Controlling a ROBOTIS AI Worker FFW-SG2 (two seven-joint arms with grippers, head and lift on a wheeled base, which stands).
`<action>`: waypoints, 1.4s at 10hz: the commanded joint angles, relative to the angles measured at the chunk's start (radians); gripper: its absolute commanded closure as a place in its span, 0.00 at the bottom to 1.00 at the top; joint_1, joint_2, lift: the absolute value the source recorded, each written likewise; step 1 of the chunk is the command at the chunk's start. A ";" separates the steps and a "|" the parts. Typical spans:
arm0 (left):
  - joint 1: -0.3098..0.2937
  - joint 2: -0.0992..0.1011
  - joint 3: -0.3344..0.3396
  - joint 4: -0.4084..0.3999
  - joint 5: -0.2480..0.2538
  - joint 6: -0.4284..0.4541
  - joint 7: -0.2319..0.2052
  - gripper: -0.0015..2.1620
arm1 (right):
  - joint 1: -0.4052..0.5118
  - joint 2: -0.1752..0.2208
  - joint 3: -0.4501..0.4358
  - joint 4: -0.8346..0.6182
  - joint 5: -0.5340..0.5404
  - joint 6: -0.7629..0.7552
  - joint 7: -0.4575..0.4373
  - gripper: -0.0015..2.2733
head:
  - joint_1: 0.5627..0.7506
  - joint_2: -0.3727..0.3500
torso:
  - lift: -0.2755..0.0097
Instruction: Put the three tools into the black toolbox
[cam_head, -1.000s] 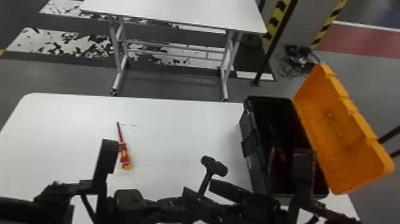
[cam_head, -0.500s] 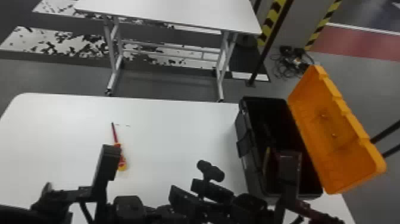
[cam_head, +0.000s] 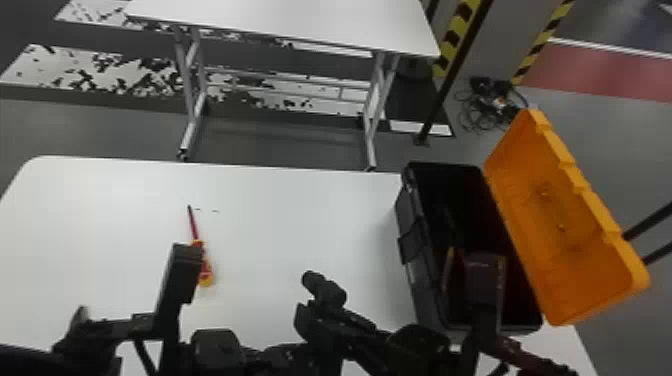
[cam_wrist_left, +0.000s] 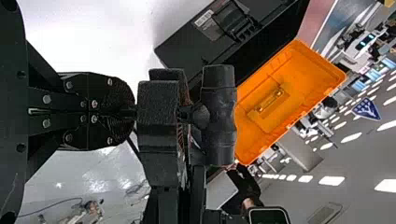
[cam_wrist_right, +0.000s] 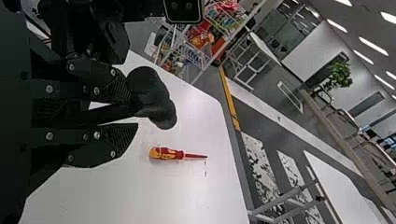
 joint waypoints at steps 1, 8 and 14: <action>0.001 0.001 0.004 -0.002 0.000 0.003 0.002 0.96 | -0.010 -0.006 0.004 -0.004 0.009 0.032 0.002 0.99 | 0.70 0.26 | 0.79; 0.049 0.006 0.047 -0.033 0.014 0.015 0.002 0.00 | 0.017 -0.004 -0.030 -0.016 0.003 0.010 0.002 0.99 | 0.70 0.28 | 0.79; 0.156 0.004 0.190 -0.102 0.040 0.009 0.006 0.01 | 0.008 -0.006 -0.174 -0.099 0.084 -0.103 -0.020 0.99 | 0.70 0.23 | 0.79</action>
